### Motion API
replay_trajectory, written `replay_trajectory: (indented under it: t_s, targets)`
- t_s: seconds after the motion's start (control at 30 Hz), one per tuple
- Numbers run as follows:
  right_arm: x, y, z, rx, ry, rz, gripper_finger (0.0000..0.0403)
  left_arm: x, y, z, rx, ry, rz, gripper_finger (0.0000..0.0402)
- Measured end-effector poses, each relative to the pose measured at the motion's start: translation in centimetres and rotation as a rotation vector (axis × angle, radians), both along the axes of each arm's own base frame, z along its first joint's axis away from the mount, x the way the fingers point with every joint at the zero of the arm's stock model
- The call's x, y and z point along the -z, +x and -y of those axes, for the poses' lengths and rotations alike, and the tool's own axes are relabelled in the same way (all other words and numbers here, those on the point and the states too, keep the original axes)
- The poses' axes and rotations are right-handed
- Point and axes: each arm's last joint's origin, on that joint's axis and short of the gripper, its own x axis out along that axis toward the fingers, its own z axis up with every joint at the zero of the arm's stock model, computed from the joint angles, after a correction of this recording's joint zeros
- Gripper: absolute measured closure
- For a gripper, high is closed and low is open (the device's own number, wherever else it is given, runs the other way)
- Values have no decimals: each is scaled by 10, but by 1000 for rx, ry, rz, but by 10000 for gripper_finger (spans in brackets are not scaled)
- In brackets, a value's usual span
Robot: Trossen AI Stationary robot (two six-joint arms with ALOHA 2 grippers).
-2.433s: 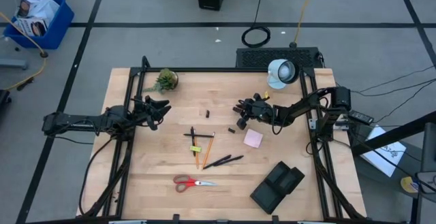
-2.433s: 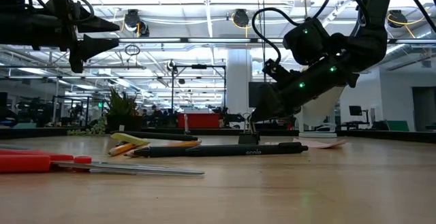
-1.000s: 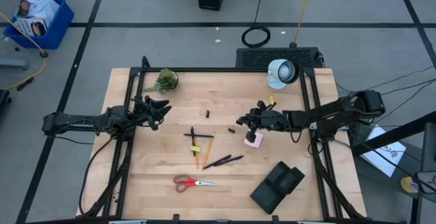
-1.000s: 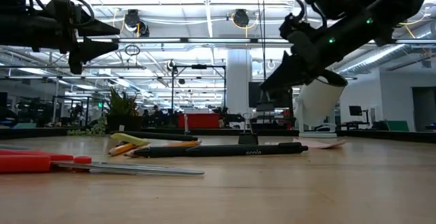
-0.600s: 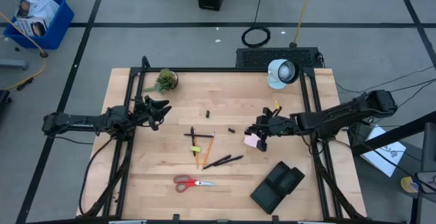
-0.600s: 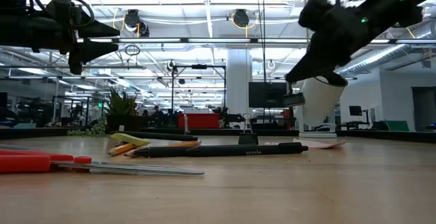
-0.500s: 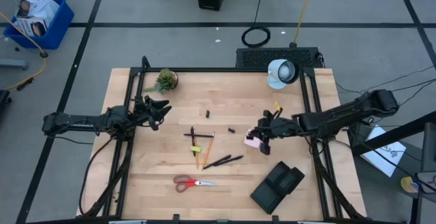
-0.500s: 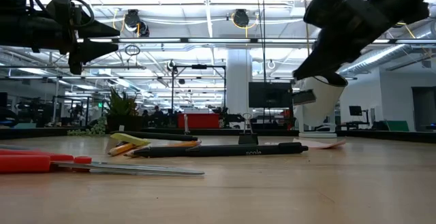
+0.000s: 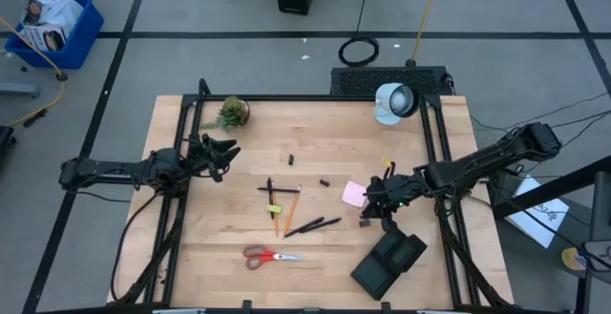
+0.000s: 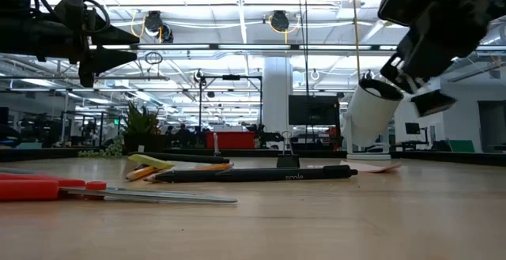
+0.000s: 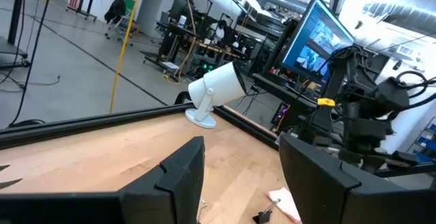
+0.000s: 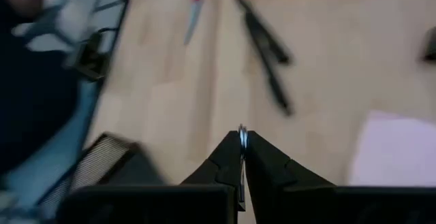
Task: Pick and place office supplies into organizer
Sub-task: Put the black clip binder into the desk organizer
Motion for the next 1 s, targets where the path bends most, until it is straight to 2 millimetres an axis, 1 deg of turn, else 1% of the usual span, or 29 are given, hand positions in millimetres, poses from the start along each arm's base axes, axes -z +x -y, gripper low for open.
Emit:
replay_trajectory:
  t_s: [0.13,0.3,0.4,0.57,0.73,0.83,1.0]
  targets:
    - [-1,-2,-3,2,78,-33,395,0,0,0,-8,-1,0,206]
    - [1,-9,-3,11,172,-146,395,0,0,0,-8,-2,1,206]
    - [2,-15,-2,52,206,-218,395,0,0,0,-9,-4,2,206]
    - [-2,-23,-2,78,291,-288,395,0,0,0,-7,-18,8,206]
    - [-2,-31,-8,121,350,-376,395,1,0,0,-8,-16,-2,206]
    - [-1,-34,-14,135,359,-410,395,1,0,0,-8,-15,-3,206]
    - [2,-35,-19,172,295,-386,395,1,0,0,-8,-11,-8,206]
